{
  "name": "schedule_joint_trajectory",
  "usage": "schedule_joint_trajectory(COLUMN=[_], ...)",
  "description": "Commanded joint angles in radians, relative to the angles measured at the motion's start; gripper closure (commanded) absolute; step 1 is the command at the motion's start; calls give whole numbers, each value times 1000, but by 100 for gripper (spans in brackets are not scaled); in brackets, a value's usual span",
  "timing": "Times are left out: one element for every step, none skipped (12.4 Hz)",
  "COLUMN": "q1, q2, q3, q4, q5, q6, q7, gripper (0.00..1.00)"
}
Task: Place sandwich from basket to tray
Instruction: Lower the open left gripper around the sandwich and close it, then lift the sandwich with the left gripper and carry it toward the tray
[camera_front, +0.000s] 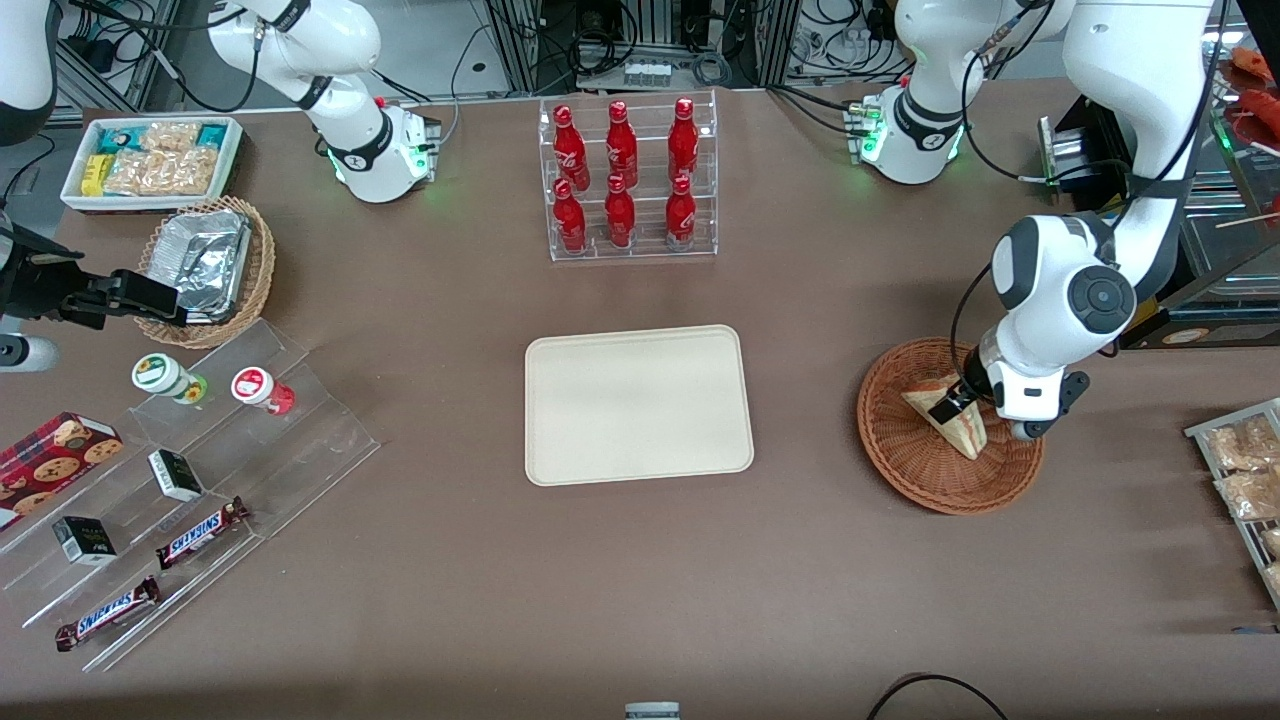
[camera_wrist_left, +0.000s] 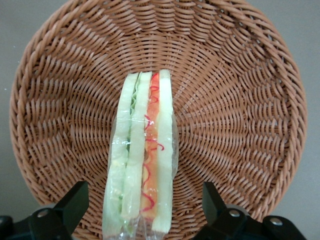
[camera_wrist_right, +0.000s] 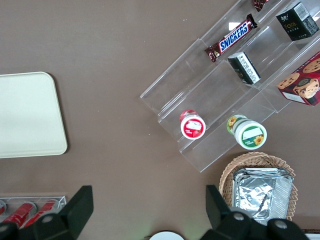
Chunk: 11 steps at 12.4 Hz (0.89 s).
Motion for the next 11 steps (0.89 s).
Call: schedule_joint_trajectory(q1=[-9,-7,-7,-7,-7,-7,-9,-9,-9,-10,-12], q2=[6,7,1,-3,-13,-19,-36,-59,-74,-73,-70], q3=[1,1,1,3,3,3,3,3,1,0,-14], q4=[-20,-29,-37,-38,-38,-34,-28,-18,14,69,121], q5=[-8,-8,-8,-8,-7,-7,-4,-2,2,9,9], q6=[40,44,42,31,16,-14,-48,-85,-148,-221,-284], q7=[-19,-20,-31,-37,-37,-31,-22,-16,-14,-13,1], gripper=[3,19,51,84,100,100,100,100,100,100,100])
